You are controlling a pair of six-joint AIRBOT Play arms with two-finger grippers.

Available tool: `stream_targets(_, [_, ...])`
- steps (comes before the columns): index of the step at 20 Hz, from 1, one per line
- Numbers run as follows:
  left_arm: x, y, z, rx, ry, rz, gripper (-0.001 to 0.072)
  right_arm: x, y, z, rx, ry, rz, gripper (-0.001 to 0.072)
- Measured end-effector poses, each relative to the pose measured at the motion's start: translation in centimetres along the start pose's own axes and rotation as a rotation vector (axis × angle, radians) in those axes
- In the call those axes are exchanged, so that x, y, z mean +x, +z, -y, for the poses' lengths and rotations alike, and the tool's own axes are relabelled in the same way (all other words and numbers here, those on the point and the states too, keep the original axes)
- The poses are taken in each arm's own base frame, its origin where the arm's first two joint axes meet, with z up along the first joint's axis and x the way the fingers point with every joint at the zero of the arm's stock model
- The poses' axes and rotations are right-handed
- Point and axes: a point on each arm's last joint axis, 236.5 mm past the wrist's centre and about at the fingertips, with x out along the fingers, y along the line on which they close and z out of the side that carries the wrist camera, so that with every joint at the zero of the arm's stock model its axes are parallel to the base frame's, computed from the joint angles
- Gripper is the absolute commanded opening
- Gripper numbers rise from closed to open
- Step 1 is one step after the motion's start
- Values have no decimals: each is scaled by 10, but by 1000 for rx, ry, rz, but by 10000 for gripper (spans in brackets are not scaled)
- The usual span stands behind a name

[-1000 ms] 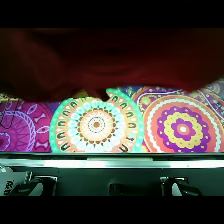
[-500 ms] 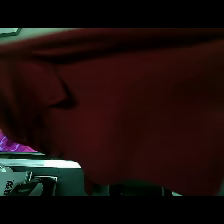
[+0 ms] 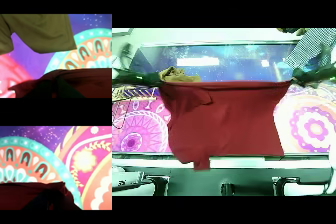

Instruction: Fold the clothes and pants, and hang the long-sleeved shirts on hangers.

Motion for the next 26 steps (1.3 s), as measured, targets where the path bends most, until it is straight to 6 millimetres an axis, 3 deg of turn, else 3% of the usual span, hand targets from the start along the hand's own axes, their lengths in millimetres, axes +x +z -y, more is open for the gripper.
stream_targets(3, [71, -9, -16, 6, 5, -49, 18, 63, 1, 26, 45, 5, -30, 26])
stream_targets(5, [94, -16, -22, 14, 8, -74, 18, 85, -1, 34, 61, 7, -41, 26])
stream_targets(7, [105, -26, -25, 25, 6, -112, 18, 97, -6, 38, 65, 11, -62, 26])
stream_targets(14, [98, -89, -34, 45, 0, -387, 18, 99, -56, 36, 63, 35, -272, 27])
stream_targets(24, [100, -113, -40, 45, 3, -491, 22, 104, -115, 39, 112, 51, -472, 37])
stream_targets(25, [101, -114, -40, 45, 3, -494, 32, 106, -122, 40, 118, 52, -489, 93])
stream_targets(26, [101, -115, -40, 46, 3, -496, 107, 107, -128, 41, 126, 52, -505, 192])
